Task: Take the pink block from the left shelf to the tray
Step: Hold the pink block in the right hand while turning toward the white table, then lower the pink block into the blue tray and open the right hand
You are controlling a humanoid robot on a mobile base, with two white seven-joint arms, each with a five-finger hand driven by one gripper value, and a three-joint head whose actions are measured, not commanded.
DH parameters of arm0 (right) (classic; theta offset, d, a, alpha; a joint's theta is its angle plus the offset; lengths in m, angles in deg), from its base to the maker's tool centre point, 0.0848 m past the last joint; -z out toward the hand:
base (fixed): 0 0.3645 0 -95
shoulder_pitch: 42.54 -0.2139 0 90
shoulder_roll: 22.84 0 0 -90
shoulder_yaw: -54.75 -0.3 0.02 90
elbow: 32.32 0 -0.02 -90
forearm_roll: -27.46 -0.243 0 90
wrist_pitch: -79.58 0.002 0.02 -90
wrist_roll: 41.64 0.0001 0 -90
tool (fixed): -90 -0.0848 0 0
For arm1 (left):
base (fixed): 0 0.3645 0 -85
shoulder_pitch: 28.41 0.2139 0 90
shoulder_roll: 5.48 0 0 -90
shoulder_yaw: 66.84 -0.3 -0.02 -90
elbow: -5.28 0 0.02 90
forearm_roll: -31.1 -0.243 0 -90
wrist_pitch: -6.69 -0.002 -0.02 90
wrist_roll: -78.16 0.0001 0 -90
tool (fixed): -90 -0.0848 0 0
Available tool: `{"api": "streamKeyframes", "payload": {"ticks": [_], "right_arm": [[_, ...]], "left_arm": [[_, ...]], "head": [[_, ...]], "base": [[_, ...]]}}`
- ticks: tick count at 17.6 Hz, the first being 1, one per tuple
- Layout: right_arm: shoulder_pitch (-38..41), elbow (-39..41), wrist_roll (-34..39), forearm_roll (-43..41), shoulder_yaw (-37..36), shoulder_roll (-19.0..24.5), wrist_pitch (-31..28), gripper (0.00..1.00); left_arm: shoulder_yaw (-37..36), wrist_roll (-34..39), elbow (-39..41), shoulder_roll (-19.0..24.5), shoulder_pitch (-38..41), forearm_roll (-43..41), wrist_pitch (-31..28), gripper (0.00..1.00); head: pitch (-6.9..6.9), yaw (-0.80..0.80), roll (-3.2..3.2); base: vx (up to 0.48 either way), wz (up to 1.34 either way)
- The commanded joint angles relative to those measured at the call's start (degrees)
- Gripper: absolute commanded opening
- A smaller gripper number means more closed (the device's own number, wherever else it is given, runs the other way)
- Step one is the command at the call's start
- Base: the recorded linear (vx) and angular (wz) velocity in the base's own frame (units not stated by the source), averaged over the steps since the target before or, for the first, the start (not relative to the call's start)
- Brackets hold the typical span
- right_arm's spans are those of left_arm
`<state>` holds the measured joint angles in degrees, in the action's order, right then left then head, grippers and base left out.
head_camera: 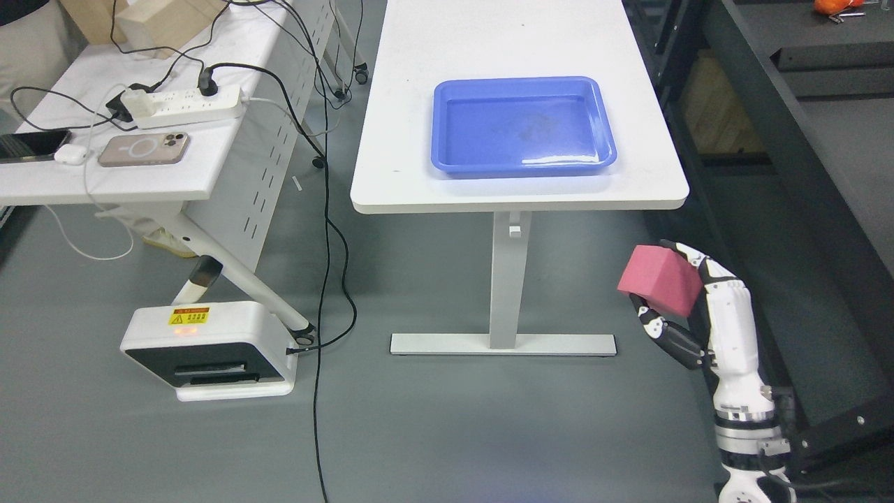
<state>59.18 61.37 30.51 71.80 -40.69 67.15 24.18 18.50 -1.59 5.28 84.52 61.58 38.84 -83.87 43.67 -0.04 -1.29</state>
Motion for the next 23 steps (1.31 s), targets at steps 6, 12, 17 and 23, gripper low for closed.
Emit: {"api": "streamKeyframes", "payload": {"ticks": [6,12,17,23], "right_arm": [[0.58,-0.09,5.54,1.01,2.97,-1.0,-0.23,0.06],[0.41,0.0,6.6,2.15,4.64,-1.0,0.03,0.06],[0.5,0.0,6.86,2.41,5.08,-1.0,1.35,0.06],[0.76,-0.09,10.37,6.2,6.58,-1.0,0.83,0.09]], "left_arm": [[0.0,0.04,1.0,1.0,-1.67,0.0,0.03,1.0],[0.0,0.04,1.0,1.0,-1.67,0.0,0.03,1.0],[0.0,0.04,1.0,1.0,-1.75,0.0,0.03,1.0],[0.0,0.04,1.0,1.0,-1.67,0.0,0.03,1.0]], "head": [[0.0,0.0,0.0],[0.0,0.0,0.0],[0.0,0.0,0.0],[0.0,0.0,0.0]], "base": [[0.285,-0.03],[0.286,0.03],[0.289,0.09],[0.234,0.06]]}}
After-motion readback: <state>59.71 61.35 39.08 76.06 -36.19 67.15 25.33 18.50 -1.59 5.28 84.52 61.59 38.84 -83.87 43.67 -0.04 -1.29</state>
